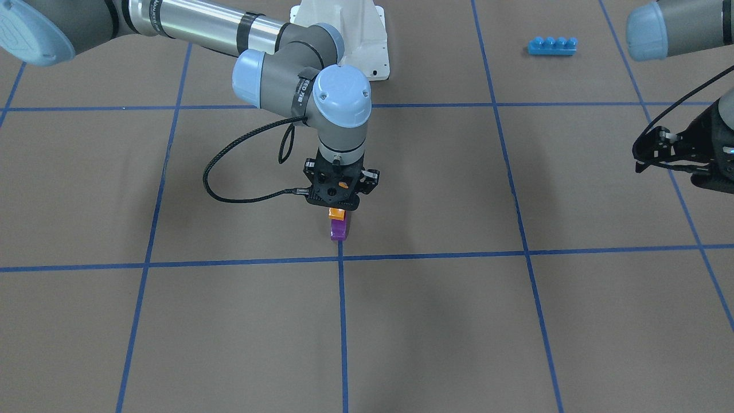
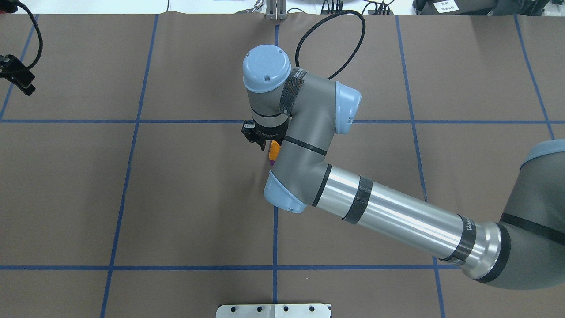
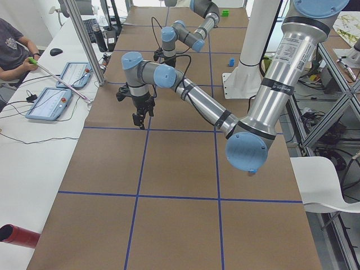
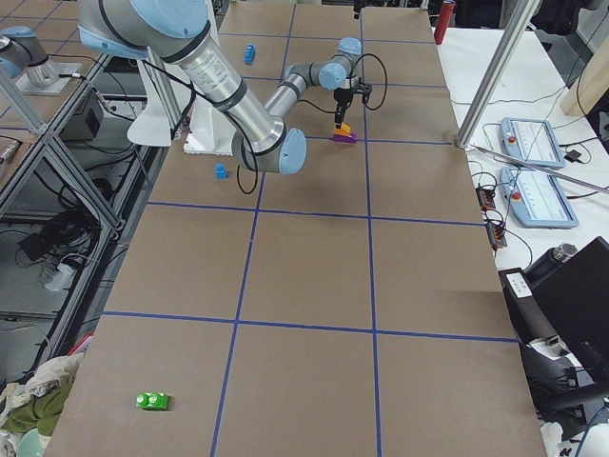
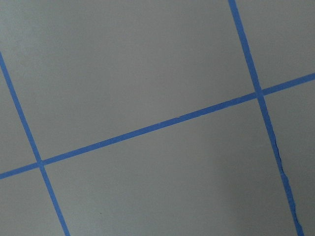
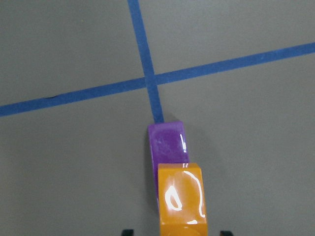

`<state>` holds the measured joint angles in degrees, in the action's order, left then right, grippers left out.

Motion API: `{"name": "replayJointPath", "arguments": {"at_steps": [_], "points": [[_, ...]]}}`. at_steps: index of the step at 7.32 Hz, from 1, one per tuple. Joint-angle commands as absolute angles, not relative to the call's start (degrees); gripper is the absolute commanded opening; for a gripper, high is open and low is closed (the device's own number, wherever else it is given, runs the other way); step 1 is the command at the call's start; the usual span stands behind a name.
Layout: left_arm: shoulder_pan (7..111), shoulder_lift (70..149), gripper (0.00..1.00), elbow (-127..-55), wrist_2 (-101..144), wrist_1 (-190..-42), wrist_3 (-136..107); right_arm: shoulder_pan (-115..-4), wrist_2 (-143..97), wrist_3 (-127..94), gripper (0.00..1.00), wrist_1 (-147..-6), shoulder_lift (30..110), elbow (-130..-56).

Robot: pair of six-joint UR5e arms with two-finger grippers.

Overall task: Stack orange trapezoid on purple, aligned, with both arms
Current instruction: 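Lower and align the orange block onto the purple block with the right gripper, then open the right gripper and raise it away from the stack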

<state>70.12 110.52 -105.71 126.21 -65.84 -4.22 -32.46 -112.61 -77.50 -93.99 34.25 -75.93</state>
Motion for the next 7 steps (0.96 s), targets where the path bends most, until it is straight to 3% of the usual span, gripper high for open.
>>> {"name": "replayJointPath", "arguments": {"at_steps": [1,2,4,5,7], "points": [[70.22,110.92,1.0,-105.73,126.21,-65.83,-4.22,-32.96,-113.02,-77.52,1.0,-94.04,34.1,-76.2],[70.31,110.92,1.0,-105.73,126.21,-65.83,-4.04,-34.61,-114.16,-77.61,1.0,-94.83,33.67,-77.77],[73.19,110.22,1.0,-106.52,128.3,-66.0,-3.78,-41.97,-118.38,-75.34,1.0,-103.91,35.32,-89.4],[75.04,109.87,1.0,-107.05,128.93,-65.92,-3.17,-45.14,-118.56,-66.88,1.0,-111.2,38.29,-96.61],[79.87,106.01,1.0,-106.44,128.85,-65.83,8.04,-57.32,-125.98,-49.31,1.0,-114.79,49.67,-103.16]]}}
